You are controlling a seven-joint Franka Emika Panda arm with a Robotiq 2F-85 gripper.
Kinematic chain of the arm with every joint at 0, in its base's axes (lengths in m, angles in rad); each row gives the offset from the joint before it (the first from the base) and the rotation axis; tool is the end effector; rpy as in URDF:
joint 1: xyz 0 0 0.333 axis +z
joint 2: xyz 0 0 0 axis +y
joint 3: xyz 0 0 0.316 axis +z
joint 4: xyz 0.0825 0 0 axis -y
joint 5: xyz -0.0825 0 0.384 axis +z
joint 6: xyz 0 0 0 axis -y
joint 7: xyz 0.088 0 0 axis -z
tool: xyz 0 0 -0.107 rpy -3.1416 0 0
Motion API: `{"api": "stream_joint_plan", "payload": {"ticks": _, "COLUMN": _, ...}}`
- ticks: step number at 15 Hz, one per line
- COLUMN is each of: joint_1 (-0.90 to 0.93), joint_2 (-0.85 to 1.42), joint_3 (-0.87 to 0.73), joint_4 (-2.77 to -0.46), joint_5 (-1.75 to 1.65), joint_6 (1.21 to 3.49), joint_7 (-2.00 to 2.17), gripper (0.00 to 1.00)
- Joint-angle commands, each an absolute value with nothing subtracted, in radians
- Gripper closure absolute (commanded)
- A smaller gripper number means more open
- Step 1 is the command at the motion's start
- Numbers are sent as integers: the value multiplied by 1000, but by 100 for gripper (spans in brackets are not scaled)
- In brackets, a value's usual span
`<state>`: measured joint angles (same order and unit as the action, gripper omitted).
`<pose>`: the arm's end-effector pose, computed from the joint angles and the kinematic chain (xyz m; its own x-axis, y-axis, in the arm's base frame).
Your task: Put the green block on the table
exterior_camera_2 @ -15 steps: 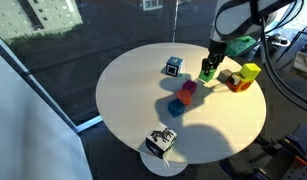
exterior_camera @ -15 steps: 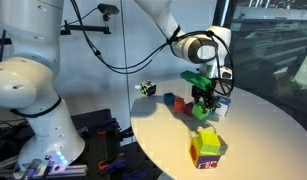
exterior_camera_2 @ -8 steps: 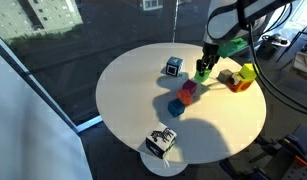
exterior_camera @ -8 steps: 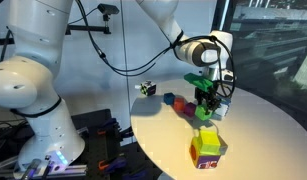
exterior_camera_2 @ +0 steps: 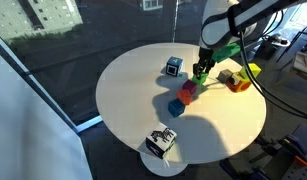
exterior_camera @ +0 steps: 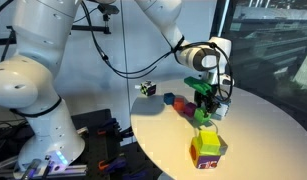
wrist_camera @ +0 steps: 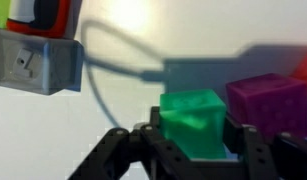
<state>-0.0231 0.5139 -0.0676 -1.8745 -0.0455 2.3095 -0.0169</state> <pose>0.6270 -0.0558 0.2310 0.9961 -0.0368 -0.0804 -0.0318 -0.9975 0.0630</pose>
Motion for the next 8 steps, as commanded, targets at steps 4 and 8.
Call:
{"api": "stream_joint_plan", "payload": {"ticks": 4, "joint_1": -27, "joint_2": 520, "joint_3": -68, "joint_4": -1847, "joint_5": -54, "joint_6": 2267, "joint_7": 8, "gripper": 0}}
{"api": "stream_joint_plan", "payload": {"ticks": 8, "joint_1": -41, "joint_2": 479, "joint_3": -64, "joint_4": -1870, "joint_5": -43, "joint_6": 2239, "joint_7": -10, "gripper": 0}}
